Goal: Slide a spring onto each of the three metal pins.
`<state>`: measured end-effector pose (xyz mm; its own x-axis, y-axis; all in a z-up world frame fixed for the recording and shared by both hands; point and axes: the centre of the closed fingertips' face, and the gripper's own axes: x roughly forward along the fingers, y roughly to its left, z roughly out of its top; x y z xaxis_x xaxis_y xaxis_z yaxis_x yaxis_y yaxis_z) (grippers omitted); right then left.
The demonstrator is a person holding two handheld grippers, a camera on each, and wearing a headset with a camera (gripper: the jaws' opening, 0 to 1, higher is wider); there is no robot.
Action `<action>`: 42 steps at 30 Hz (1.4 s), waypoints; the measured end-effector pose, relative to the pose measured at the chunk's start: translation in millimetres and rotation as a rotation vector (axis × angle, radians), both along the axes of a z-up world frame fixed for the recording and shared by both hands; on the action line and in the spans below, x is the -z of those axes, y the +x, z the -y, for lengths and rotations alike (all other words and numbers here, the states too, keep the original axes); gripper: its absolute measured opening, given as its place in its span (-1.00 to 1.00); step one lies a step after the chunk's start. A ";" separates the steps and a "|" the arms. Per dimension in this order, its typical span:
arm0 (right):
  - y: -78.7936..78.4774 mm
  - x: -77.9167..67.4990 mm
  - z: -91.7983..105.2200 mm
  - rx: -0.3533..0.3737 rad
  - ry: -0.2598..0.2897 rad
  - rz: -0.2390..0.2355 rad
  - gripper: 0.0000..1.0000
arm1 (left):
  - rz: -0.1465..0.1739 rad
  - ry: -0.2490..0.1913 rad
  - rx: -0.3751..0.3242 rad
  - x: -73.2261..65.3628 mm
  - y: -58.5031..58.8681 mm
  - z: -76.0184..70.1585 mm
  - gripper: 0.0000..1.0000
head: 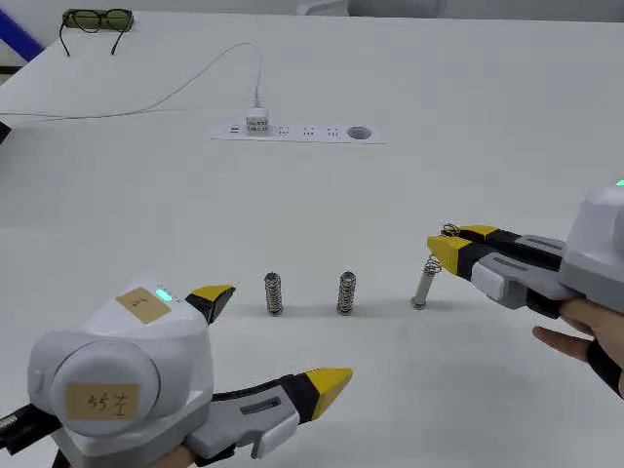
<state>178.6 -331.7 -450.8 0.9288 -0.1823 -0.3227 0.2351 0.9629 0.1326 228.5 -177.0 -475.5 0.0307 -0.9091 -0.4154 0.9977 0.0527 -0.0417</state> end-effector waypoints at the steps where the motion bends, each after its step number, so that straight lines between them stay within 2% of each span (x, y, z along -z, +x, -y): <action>1: 0.1 0.7 -0.1 0.001 -0.001 -0.002 -0.76 | 0.001 0.002 -0.003 0.5 0.6 -0.3 0.72; 15: 1.5 13.0 -5.9 -0.019 -0.025 -0.043 -0.76 | -0.013 0.005 -0.021 3.7 3.4 -1.8 0.76; 25: 1.9 25.2 -11.9 -0.040 -0.080 -0.106 -0.76 | -0.013 0.007 -0.019 5.0 3.4 -1.7 0.72; 29: 1.8 29.8 -12.8 -0.037 -0.074 -0.116 -0.76 | -0.002 0.014 -0.019 5.8 4.4 -1.9 0.71; 42: 3.2 44.6 -18.6 -0.045 -0.042 -0.140 -0.76 | -0.004 0.014 -0.024 5.6 5.6 -2.4 0.68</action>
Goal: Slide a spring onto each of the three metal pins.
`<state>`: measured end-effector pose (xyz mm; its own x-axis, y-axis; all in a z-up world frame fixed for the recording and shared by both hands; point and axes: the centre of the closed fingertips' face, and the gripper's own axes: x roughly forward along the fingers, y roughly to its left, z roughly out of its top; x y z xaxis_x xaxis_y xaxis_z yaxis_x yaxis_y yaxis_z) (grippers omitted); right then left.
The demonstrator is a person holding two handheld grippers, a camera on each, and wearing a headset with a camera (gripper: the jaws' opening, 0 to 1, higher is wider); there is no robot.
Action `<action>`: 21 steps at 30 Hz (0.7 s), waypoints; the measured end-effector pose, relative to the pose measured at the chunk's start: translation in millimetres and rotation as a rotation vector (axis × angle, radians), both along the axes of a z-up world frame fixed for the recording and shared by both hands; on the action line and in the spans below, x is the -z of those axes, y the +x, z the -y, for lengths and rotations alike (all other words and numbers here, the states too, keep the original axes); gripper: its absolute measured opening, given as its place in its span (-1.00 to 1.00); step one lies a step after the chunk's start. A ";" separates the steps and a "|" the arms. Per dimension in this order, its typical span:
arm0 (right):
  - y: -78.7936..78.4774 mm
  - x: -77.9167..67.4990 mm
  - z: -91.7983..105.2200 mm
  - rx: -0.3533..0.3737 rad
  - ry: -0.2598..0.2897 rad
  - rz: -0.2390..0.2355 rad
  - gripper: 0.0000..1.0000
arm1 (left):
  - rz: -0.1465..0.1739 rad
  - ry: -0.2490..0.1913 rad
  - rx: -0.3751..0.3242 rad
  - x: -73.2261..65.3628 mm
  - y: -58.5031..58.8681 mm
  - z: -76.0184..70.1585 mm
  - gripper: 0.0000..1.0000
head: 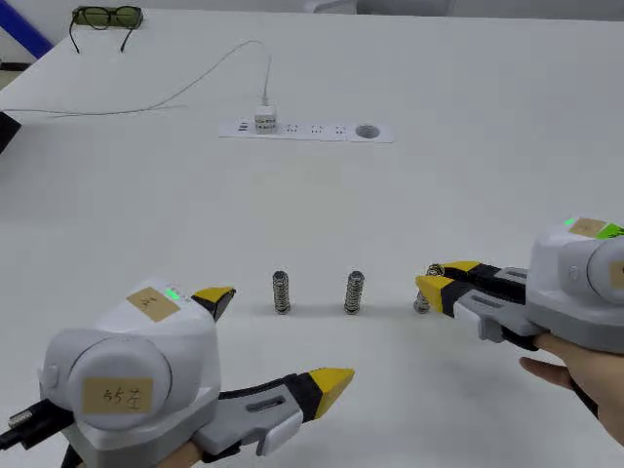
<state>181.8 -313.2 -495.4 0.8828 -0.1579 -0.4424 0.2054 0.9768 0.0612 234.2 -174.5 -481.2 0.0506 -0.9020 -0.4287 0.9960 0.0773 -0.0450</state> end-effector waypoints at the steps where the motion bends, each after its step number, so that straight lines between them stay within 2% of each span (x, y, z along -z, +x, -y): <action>1: 0.1 0.7 -0.3 0.000 0.001 0.000 -0.76 | 0.001 0.002 0.000 0.2 0.2 -0.1 0.68; 8: 0.0 8.1 -3.5 -0.008 0.004 -0.019 -0.76 | 0.000 0.001 0.001 0.2 0.6 0.0 0.67; 13: -1.1 12.8 -6.2 -0.021 -0.014 -0.041 -0.76 | -0.002 -0.001 -0.001 -0.2 1.2 -0.1 0.66; 21: -0.9 12.7 -7.9 -0.021 -0.019 -0.041 -0.74 | -0.003 0.004 -0.003 0.8 1.6 -0.2 0.65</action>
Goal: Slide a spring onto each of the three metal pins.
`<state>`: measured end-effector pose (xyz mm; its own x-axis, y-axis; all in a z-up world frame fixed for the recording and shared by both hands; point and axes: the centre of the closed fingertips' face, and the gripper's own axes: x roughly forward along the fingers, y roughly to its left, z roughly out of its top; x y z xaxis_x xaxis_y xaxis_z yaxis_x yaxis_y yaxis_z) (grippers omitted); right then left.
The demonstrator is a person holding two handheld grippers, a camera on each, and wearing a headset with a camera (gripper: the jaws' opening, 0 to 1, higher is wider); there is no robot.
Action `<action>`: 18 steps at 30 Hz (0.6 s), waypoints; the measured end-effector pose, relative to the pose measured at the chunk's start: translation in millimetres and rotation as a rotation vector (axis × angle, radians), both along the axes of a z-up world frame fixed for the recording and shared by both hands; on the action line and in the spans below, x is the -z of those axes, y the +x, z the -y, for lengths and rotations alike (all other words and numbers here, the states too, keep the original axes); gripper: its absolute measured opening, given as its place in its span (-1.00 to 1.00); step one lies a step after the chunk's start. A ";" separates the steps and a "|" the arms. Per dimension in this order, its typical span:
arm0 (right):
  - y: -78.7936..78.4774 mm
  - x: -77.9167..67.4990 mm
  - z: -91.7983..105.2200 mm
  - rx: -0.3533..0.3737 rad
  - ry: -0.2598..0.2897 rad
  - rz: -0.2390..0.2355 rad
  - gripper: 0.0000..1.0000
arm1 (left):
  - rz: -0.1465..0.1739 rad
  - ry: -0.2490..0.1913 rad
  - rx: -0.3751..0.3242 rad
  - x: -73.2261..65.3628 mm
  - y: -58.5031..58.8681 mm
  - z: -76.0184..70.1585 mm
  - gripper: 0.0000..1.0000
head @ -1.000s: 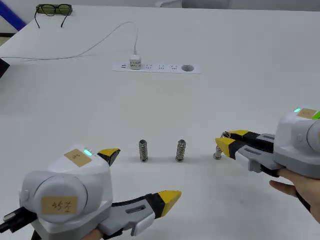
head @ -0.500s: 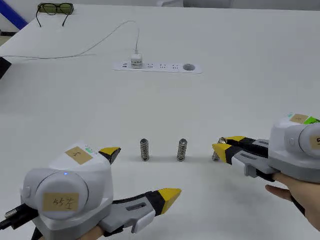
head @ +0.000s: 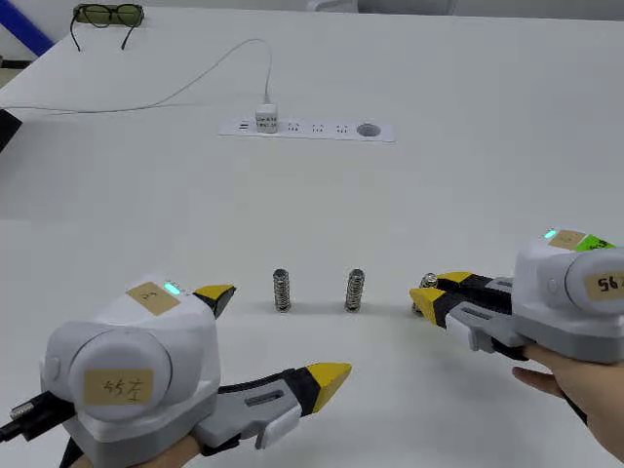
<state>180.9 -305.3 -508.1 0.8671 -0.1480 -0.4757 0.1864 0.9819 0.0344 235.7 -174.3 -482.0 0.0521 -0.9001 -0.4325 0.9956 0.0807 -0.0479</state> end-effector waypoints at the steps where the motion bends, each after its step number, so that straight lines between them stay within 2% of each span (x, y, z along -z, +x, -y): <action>1: -0.1 0.2 -1.4 -0.001 0.011 -0.001 -0.70 | 0.002 0.002 0.000 0.3 0.2 -0.2 0.65; 3: 0.1 -1.3 -2.7 0.001 0.020 0.005 -0.58 | 0.002 0.002 -0.001 0.1 0.5 -0.4 0.64; 5: -1.0 -3.8 -3.6 -0.003 0.002 0.001 -0.57 | 0.002 0.003 -0.003 -0.2 1.2 -0.7 0.65; 11: -4.2 -14.7 -6.4 0.000 0.000 0.009 -0.41 | 0.002 0.009 -0.010 -0.1 3.2 -2.2 0.64; 15: -8.7 -20.8 -7.9 0.016 0.008 0.011 -0.20 | -0.001 0.022 -0.014 1.3 3.9 -3.8 0.65; 17: -11.3 -24.7 -10.7 0.013 0.009 0.014 -0.16 | -0.002 0.021 -0.015 0.5 4.1 -4.3 0.66; 18: -14.0 -24.6 -12.1 0.022 0.022 0.001 -0.13 | 0.001 0.027 -0.014 0.8 4.3 -5.0 0.67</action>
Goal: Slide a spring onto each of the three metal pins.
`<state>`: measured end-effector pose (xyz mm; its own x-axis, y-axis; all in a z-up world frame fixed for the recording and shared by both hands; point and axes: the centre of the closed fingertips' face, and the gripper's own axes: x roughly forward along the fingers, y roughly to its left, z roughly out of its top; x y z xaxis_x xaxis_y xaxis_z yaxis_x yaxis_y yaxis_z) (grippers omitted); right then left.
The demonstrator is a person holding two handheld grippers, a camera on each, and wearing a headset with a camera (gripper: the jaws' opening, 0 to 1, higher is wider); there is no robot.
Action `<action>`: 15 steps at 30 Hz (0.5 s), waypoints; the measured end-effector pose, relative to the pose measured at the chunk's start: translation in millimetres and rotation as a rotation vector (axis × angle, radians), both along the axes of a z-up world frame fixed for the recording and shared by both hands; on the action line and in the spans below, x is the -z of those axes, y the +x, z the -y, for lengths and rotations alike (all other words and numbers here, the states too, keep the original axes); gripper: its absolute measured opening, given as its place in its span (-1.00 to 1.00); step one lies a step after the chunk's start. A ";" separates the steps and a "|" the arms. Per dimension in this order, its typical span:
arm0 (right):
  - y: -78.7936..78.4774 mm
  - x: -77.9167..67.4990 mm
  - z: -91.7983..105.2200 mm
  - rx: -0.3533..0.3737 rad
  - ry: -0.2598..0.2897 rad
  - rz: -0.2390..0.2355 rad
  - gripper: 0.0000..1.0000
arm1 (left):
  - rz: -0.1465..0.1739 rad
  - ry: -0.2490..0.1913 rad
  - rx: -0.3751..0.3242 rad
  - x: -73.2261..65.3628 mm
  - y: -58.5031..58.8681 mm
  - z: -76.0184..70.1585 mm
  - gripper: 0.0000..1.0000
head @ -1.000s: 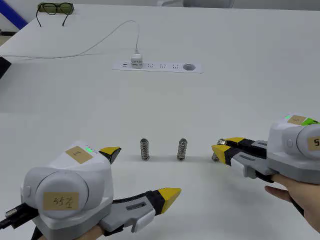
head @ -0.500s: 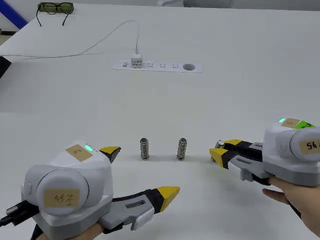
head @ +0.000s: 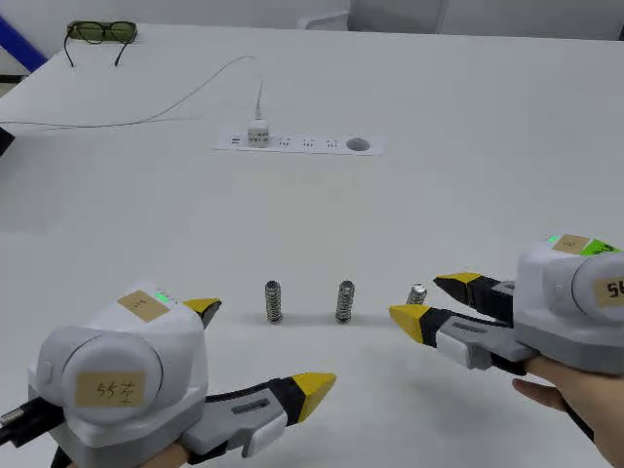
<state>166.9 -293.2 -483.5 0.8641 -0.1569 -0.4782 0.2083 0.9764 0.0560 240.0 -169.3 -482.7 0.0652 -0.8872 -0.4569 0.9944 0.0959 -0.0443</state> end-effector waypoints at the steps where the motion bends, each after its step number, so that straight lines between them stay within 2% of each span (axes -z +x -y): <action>1: -1.5 -0.3 -1.2 0.002 0.004 -0.006 -0.08 | 0.002 0.004 0.002 0.0 -0.1 -0.4 0.68; 7: -9.9 -10.5 -8.0 0.007 0.006 0.010 0.03 | 0.019 0.007 0.012 -8.9 -1.7 -1.4 0.72; 15: -18.1 -26.2 -18.2 0.018 0.051 0.046 0.22 | 0.020 0.009 0.011 -16.7 -3.0 -7.8 0.76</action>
<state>148.8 -275.0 -457.4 0.8827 -0.1488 -0.4458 0.2217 0.9682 0.1159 237.0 -161.5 -466.1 0.0642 -0.8840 -0.4632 0.9961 0.0849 -0.0240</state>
